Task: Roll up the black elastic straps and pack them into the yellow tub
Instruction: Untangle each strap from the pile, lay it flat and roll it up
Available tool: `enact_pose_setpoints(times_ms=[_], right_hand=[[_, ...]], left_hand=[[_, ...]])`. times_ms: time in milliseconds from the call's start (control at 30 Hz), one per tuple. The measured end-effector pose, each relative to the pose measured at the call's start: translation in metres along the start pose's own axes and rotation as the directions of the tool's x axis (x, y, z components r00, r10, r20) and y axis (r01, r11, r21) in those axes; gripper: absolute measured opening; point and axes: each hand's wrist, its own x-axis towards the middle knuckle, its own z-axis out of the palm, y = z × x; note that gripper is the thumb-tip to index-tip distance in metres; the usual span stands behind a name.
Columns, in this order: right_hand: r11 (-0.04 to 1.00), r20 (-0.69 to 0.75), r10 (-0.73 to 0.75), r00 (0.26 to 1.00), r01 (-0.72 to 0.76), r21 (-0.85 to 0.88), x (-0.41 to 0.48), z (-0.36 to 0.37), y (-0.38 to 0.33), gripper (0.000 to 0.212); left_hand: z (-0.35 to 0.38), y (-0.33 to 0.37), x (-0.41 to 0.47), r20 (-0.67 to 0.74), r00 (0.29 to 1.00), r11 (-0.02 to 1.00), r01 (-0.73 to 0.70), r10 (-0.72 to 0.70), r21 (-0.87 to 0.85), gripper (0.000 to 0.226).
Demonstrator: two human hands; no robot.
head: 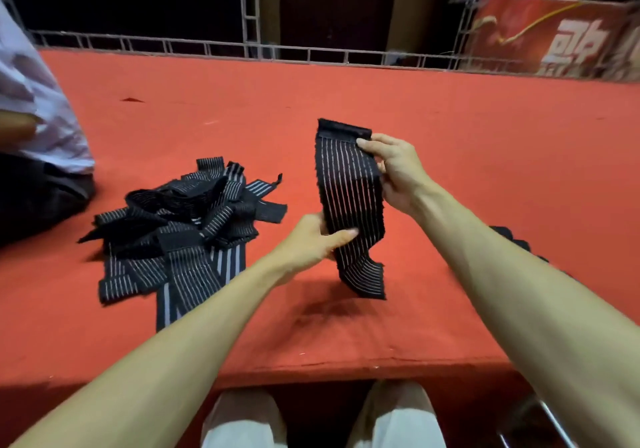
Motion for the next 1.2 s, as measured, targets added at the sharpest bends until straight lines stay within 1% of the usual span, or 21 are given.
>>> enact_pose_setpoints(times_ms=[100,200,233,300,400,500,600,633,700,767,800,867,900,933,967,1000,1100,1133,1167,1200], right_hand=[[0.998,-0.097,-0.004,0.995,0.009,0.058,-0.002,-0.014,-0.02,0.008],[0.988,-0.158,0.056,0.986,-0.032,0.15,0.0,-0.022,-0.035,0.007],[0.987,-0.167,0.07,0.984,-0.044,0.157,0.0,-0.025,-0.039,0.009],[0.992,-0.165,0.081,0.983,-0.064,0.108,0.002,-0.028,-0.041,0.013],[0.994,-0.157,0.103,0.982,-0.098,0.044,0.006,-0.038,-0.026,0.015],[0.986,-0.166,0.135,0.977,-0.148,-0.074,0.013,-0.05,0.006,0.005],[0.961,-0.197,0.163,0.967,-0.2,-0.188,0.023,-0.061,0.042,0.003],[0.954,-0.208,0.166,0.964,-0.211,-0.214,0.027,-0.065,0.055,0.007],[0.944,-0.235,0.164,0.958,-0.221,-0.243,0.038,-0.072,0.077,0.014],[0.938,-0.259,0.159,0.953,-0.227,-0.26,0.048,-0.078,0.097,0.013],[0.938,-0.273,0.162,0.948,-0.233,-0.255,0.055,-0.081,0.109,0.013],[0.942,-0.307,0.163,0.938,-0.24,-0.234,0.068,-0.085,0.129,0.015],[0.938,-0.322,0.161,0.933,-0.246,-0.245,0.073,-0.087,0.138,0.015],[0.929,-0.332,0.158,0.93,-0.254,-0.27,0.078,-0.087,0.147,0.016],[0.918,-0.337,0.163,0.927,-0.268,-0.292,0.083,-0.086,0.156,0.016],[0.91,-0.345,0.177,0.922,-0.287,-0.3,0.087,-0.086,0.166,0.016],[0.881,-0.39,0.243,0.888,-0.37,-0.294,0.094,-0.085,0.199,0.016],[0.865,-0.43,0.225,0.874,-0.382,-0.324,0.096,-0.086,0.208,0.013],[0.835,-0.467,0.187,0.865,-0.39,-0.389,0.097,-0.086,0.216,0.009],[0.795,-0.485,0.142,0.863,-0.391,-0.463,0.099,-0.085,0.219,0.009]], left_hand=[[0.015,0.027,0.003,0.067,0.997,0.997,-0.024,0.028,-0.067,0.018],[0.023,0.052,0.007,0.145,0.989,0.984,-0.009,0.036,-0.179,0.023],[0.025,0.058,0.008,0.176,0.984,0.978,0.009,0.029,-0.209,0.022],[0.026,0.064,0.01,0.23,0.973,0.968,0.043,0.016,-0.249,0.018],[0.029,0.055,0.015,0.261,0.964,0.969,0.103,-0.042,-0.224,0.021],[0.033,0.019,0.022,0.264,0.954,0.968,0.189,-0.141,-0.166,0.023],[0.039,-0.023,0.029,0.27,0.932,0.957,0.276,-0.243,-0.09,0.024],[0.04,-0.039,0.033,0.259,0.929,0.958,0.284,-0.264,-0.045,0.025],[0.042,-0.064,0.041,0.234,0.941,0.97,0.232,-0.243,0.076,0.027],[0.04,-0.086,0.049,0.21,0.955,0.954,0.153,-0.21,0.257,0.039],[0.037,-0.098,0.056,0.179,0.964,0.922,0.122,-0.199,0.367,0.043],[0.029,-0.115,0.068,0.07,0.983,0.805,0.098,-0.17,0.585,0.03],[0.026,-0.121,0.071,0.014,0.99,0.738,0.093,-0.138,0.669,0.024],[0.023,-0.126,0.072,-0.02,0.994,0.684,0.086,-0.103,0.724,0.023],[0.02,-0.131,0.073,-0.047,0.996,0.664,0.086,-0.076,0.743,0.023],[0.018,-0.137,0.073,-0.068,0.997,0.667,0.079,-0.043,0.74,0.023],[0.016,-0.153,0.071,-0.136,0.988,0.745,0.033,0.078,0.666,0.021],[0.016,-0.154,0.072,-0.148,0.983,0.754,0.015,0.109,0.657,0.021],[0.015,-0.155,0.072,-0.153,0.981,0.756,0.008,0.122,0.654,0.021],[0.016,-0.155,0.072,-0.154,0.98,0.758,0.002,0.129,0.652,0.021]])
